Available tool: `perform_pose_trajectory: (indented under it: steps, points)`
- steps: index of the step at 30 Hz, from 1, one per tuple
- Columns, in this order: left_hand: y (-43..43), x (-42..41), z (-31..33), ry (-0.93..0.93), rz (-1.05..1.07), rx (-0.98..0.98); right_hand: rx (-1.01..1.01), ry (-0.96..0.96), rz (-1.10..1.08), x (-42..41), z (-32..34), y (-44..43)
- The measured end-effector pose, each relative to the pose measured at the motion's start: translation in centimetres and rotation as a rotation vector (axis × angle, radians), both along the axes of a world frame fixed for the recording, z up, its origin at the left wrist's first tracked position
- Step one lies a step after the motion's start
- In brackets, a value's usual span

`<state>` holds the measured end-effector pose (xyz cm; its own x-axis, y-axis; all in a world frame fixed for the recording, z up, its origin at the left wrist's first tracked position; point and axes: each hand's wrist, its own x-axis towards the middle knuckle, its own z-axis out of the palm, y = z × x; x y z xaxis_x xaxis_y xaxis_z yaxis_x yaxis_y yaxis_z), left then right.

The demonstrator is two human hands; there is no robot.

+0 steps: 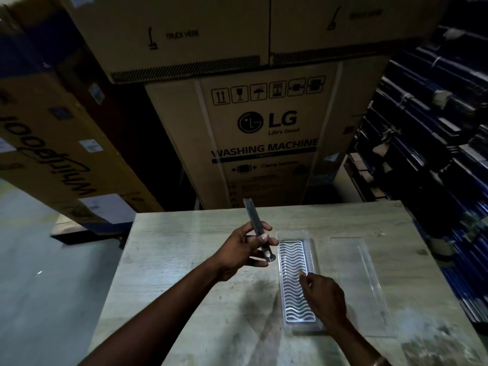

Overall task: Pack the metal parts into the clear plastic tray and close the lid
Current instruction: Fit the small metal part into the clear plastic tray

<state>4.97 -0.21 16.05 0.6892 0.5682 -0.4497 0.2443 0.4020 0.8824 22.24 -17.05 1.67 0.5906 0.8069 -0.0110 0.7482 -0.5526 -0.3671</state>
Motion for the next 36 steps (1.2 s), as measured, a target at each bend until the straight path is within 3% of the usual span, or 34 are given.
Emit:
perform_pose_trajectory:
  steps: [17, 25, 31, 36]
  points:
    - [-1.8, 0.5, 1.9, 0.012, -0.012, 0.135, 0.016, -0.027, -0.025, 0.4, 0.4, -1.4]
    - [-2.0, 0.4, 2.2, -0.010, -0.061, 0.112, 0.033, -0.044, -0.029, 0.1, 1.4, -1.4]
    - [-2.5, 0.6, 0.9, 0.010, -0.080, 0.145, 0.073, 0.010, -0.046, 0.0, 1.6, -1.5]
    - [-3.0, 1.2, -0.3, 0.050, -0.062, 0.194, 0.206, 0.177, -0.008, -0.4, 3.1, -0.7]
